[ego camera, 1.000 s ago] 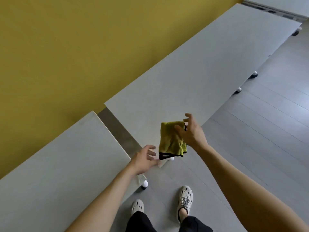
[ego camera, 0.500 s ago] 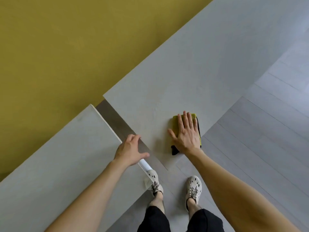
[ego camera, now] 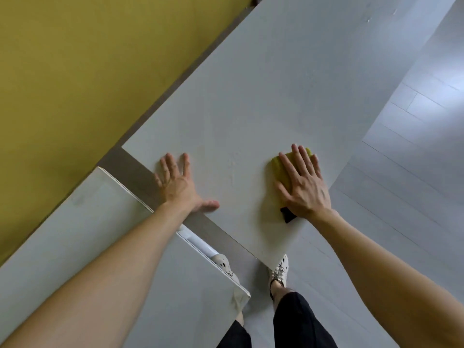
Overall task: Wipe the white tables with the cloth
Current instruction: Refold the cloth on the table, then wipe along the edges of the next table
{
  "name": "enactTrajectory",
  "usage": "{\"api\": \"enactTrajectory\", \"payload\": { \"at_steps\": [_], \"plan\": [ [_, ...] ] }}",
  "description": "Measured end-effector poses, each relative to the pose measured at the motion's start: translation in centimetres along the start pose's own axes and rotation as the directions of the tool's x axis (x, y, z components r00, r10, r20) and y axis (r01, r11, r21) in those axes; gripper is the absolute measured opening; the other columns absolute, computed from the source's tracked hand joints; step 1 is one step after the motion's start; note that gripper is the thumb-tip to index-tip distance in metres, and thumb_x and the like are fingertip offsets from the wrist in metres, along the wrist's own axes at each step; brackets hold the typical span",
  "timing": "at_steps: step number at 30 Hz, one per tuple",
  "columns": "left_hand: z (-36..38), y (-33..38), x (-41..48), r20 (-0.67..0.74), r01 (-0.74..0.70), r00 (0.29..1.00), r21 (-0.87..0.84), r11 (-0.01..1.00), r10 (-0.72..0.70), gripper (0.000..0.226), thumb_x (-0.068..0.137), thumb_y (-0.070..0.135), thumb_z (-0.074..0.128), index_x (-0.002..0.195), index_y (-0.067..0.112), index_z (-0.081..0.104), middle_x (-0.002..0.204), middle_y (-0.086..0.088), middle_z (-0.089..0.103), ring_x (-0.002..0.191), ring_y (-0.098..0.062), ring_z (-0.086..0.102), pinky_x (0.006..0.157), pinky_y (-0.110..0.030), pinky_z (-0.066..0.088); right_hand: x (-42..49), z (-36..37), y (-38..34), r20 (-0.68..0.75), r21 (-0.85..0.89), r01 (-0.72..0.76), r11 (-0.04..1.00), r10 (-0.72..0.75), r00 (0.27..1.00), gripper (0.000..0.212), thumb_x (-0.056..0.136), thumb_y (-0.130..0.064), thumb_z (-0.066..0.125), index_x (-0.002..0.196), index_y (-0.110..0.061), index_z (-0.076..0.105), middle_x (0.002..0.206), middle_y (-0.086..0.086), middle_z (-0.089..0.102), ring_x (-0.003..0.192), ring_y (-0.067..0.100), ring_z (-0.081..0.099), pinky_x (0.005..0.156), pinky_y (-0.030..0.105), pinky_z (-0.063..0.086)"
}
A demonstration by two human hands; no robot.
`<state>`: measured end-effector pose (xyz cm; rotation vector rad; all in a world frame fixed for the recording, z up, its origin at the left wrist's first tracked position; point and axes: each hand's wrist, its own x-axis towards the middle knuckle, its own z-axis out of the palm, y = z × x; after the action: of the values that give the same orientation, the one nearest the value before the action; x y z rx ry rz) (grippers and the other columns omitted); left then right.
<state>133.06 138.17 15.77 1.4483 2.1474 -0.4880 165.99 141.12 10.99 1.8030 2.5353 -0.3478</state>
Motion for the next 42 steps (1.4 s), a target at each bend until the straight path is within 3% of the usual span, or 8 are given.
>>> {"api": "enactTrajectory", "payload": {
  "at_steps": [5, 14, 21, 24, 28, 34, 39, 42],
  "plan": [
    [0.5, -0.4, 0.0, -0.064, -0.010, 0.998, -0.017, 1.000, 0.009, 0.176, 0.046, 0.095, 0.082, 0.169, 0.027, -0.022, 0.176, -0.021, -0.026, 0.164, -0.037, -0.025, 0.135, -0.058, -0.004, 5.0, -0.2, -3.9, -0.039, 0.032, -0.142, 0.989, 0.143, 0.989, 0.083, 0.104, -0.063, 0.039, 0.175, -0.027, 0.014, 0.183, 0.010, -0.001, 0.169, 0.026, -0.009, 0.137, 0.054, 0.000],
    [-0.8, 0.8, -0.6, -0.012, 0.018, 1.000, 0.028, 0.999, -0.018, 0.178, 0.047, 0.097, 0.081, 0.169, 0.021, -0.024, 0.175, -0.025, -0.025, 0.164, -0.043, -0.022, 0.134, -0.061, 0.003, -2.8, 0.5, -4.9, 0.103, 0.098, 0.560, 0.823, -0.568, 0.816, 0.082, 0.105, -0.051, 0.055, 0.174, -0.027, 0.019, 0.183, 0.006, 0.004, 0.170, 0.027, -0.001, 0.137, 0.056, 0.006],
    [-0.8, 0.3, -0.6, -0.030, 0.037, 0.999, 0.010, 0.999, -0.036, 0.176, 0.046, 0.097, 0.080, 0.168, 0.029, -0.025, 0.177, -0.016, -0.027, 0.165, -0.035, -0.025, 0.136, -0.056, 0.003, 13.2, -1.5, -1.1, -0.050, 0.038, 0.063, 0.997, -0.061, 0.997, 0.080, 0.104, -0.056, 0.047, 0.173, -0.025, 0.023, 0.182, 0.012, 0.009, 0.170, 0.029, 0.000, 0.137, 0.050, -0.002],
    [-1.5, 0.2, -0.8, -0.020, 0.028, 0.999, 0.018, 0.999, -0.028, 0.176, 0.043, 0.094, 0.084, 0.169, 0.030, -0.021, 0.179, -0.015, -0.023, 0.166, -0.033, -0.022, 0.136, -0.052, 0.005, 9.6, -1.0, -6.6, -0.053, 0.074, 0.195, 0.978, -0.191, 0.980, 0.081, 0.104, -0.055, 0.049, 0.173, -0.021, 0.024, 0.181, 0.016, 0.009, 0.169, 0.033, 0.001, 0.136, 0.055, 0.006],
    [-3.5, -0.3, -0.4, -0.010, -0.008, 1.000, 0.101, 0.995, 0.010, 0.168, 0.048, 0.080, 0.095, 0.172, 0.032, -0.008, 0.181, -0.017, -0.006, 0.168, -0.033, -0.004, 0.135, -0.049, 0.018, 0.8, 0.6, -9.0, 0.087, 0.137, 0.676, 0.724, -0.688, 0.720, 0.076, 0.108, -0.049, 0.049, 0.173, -0.020, 0.024, 0.182, 0.013, 0.006, 0.169, 0.031, -0.002, 0.136, 0.057, 0.010],
    [-4.0, -0.9, 1.1, 0.032, 0.137, 0.990, 0.094, 0.986, -0.141, 0.189, 0.035, 0.084, 0.095, 0.167, 0.022, -0.026, 0.174, -0.035, -0.017, 0.165, -0.047, -0.012, 0.135, -0.058, 0.008, 5.3, -0.2, -5.0, 0.148, 0.164, 0.868, 0.469, -0.881, 0.448, 0.073, 0.108, -0.051, 0.052, 0.172, -0.026, 0.029, 0.182, 0.007, 0.011, 0.170, 0.028, 0.003, 0.136, 0.055, 0.011],
    [-3.6, -1.8, 0.8, 0.020, 0.094, 0.995, 0.043, 0.995, -0.095, 0.188, 0.036, 0.089, 0.091, 0.167, 0.026, -0.029, 0.175, -0.028, -0.022, 0.165, -0.040, -0.019, 0.136, -0.048, 0.005, 18.9, -2.2, -2.0, 0.027, 0.059, 0.527, 0.848, -0.529, 0.848, 0.077, 0.105, -0.055, 0.051, 0.173, -0.029, 0.025, 0.182, 0.010, 0.014, 0.169, 0.031, 0.007, 0.136, 0.058, 0.007],
    [-3.4, -2.0, 0.9, 0.006, 0.095, 0.995, 0.032, 0.995, -0.096, 0.189, 0.033, 0.089, 0.090, 0.167, 0.027, -0.028, 0.175, -0.027, -0.022, 0.165, -0.040, -0.019, 0.136, -0.048, 0.007, 22.8, -2.4, -4.2, -0.020, 0.021, 0.277, 0.961, -0.277, 0.961, 0.078, 0.106, -0.057, 0.044, 0.174, -0.028, 0.020, 0.182, 0.010, 0.009, 0.170, 0.028, 0.001, 0.137, 0.050, -0.001]
  ]
}}
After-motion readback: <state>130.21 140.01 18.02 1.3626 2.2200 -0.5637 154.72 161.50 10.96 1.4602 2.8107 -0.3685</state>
